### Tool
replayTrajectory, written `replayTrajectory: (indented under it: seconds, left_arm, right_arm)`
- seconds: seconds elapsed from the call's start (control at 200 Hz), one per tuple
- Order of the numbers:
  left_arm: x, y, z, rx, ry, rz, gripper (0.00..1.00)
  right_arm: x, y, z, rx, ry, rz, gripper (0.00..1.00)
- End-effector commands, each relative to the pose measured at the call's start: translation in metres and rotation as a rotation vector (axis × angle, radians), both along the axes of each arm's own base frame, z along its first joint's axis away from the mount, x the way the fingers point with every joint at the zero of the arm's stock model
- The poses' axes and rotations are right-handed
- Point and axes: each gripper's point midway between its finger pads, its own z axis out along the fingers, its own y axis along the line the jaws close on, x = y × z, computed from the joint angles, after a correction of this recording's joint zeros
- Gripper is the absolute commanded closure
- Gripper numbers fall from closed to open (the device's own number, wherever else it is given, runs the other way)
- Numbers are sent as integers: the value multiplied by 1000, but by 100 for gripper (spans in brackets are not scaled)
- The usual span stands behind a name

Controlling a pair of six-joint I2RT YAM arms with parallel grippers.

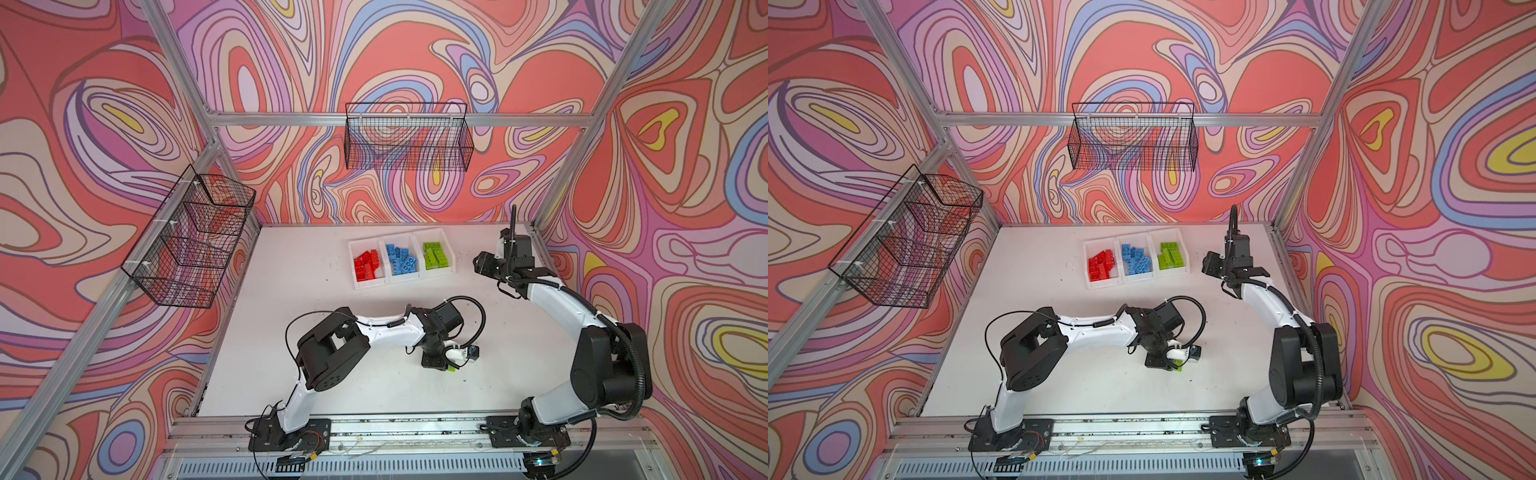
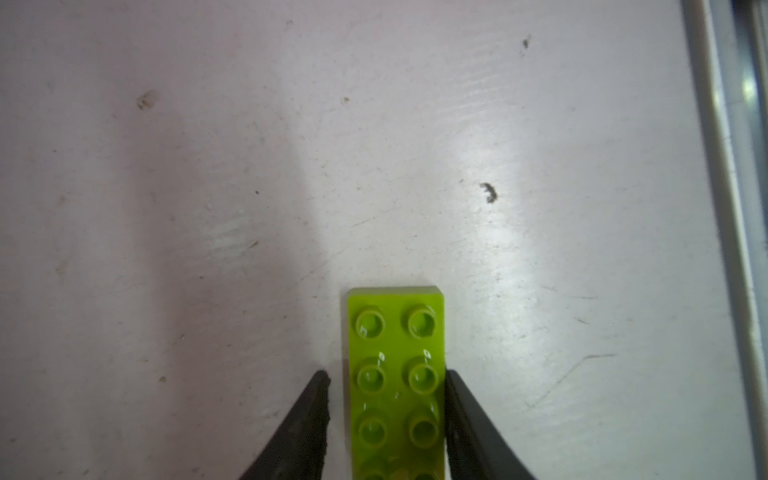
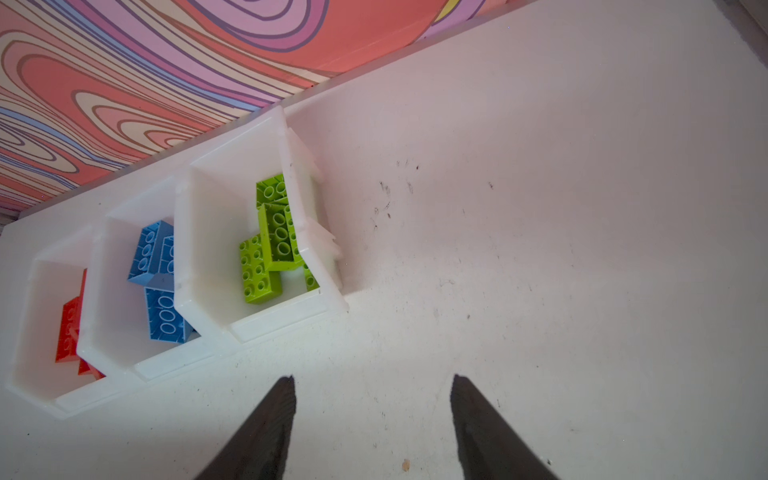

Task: Sort the legos into containers by color
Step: 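Grasp the flat lime-green plate with the left gripper while the right draws back, then carry the lime-green plate to the farthest bin and open the left gripper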

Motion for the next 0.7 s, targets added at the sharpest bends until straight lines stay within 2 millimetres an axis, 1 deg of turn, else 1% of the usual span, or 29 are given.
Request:
replayTrajectory:
  seconds: [0.0, 0.08, 0.195, 0.275, 0.331, 0.406, 0.466, 0.481, 0.541, 0.696]
  left_arm:
    - [1, 8, -17, 62, -10, 14, 69]
    - [5, 4, -11, 40, -32, 27, 73]
    - [15, -3, 3, -14, -74, 58, 77]
    - [30, -8, 20, -74, -91, 109, 79]
    - [46, -9, 35, -126, -102, 162, 79]
    - [77, -10, 56, -206, -119, 259, 79]
    - [104, -5, 70, -246, -140, 352, 78]
    - [115, -7, 77, -278, -158, 377, 78]
    - [145, -2, 92, -333, -186, 468, 78]
    - [212, 5, 123, -422, -266, 614, 77]
  right_arm:
    - [-2, -5, 6, 0, -27, -11, 37]
    - [-3, -7, 3, 0, -22, -16, 37]
    - [-5, -10, -1, 2, -17, -21, 38]
    - [-7, -13, -1, 2, -18, -27, 38]
    - [-8, -15, -2, 3, -18, -31, 38]
    - [-10, -15, -5, 6, -12, -31, 38]
    - [-12, -16, -7, 12, -9, -32, 38]
    - [-13, -15, -8, 14, -9, -32, 38]
    - [-15, -15, -9, 25, -10, -35, 38]
    - [-20, -11, -14, 56, -5, -34, 38]
